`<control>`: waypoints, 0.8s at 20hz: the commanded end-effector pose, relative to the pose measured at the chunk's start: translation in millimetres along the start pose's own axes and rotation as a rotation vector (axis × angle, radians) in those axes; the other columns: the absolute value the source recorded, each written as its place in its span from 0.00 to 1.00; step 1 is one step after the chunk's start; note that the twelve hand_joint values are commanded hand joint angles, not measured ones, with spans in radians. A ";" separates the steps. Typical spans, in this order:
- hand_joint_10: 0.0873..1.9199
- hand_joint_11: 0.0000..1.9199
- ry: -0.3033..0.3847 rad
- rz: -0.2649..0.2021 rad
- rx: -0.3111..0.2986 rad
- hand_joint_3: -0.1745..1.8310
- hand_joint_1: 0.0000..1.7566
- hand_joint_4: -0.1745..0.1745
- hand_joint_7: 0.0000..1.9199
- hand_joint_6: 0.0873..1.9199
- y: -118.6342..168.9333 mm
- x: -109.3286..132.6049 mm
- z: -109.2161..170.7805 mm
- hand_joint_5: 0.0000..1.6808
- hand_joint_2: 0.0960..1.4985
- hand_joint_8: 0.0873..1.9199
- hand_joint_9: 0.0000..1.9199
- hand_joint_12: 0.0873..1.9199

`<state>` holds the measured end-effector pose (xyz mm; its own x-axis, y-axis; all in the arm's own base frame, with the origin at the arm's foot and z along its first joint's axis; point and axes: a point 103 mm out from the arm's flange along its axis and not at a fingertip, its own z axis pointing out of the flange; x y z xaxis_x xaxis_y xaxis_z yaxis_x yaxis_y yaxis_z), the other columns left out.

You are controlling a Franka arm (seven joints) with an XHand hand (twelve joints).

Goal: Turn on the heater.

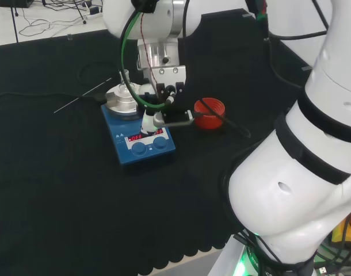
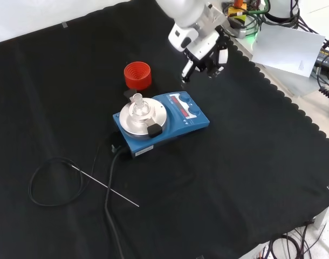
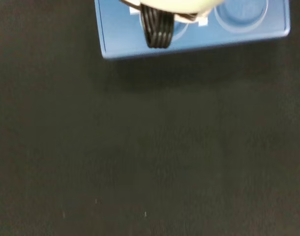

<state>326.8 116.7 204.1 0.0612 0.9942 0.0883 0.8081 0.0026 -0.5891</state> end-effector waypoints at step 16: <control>0.75 0.79 -0.049 0.015 0.222 0.56 0.79 0.37 0.83 0.21 17.5 5.7 30.4 0.15 0.44 0.78 0.90 0.72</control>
<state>322.9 130.1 173.0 0.0349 0.9982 0.0484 0.6709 0.0126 -0.7415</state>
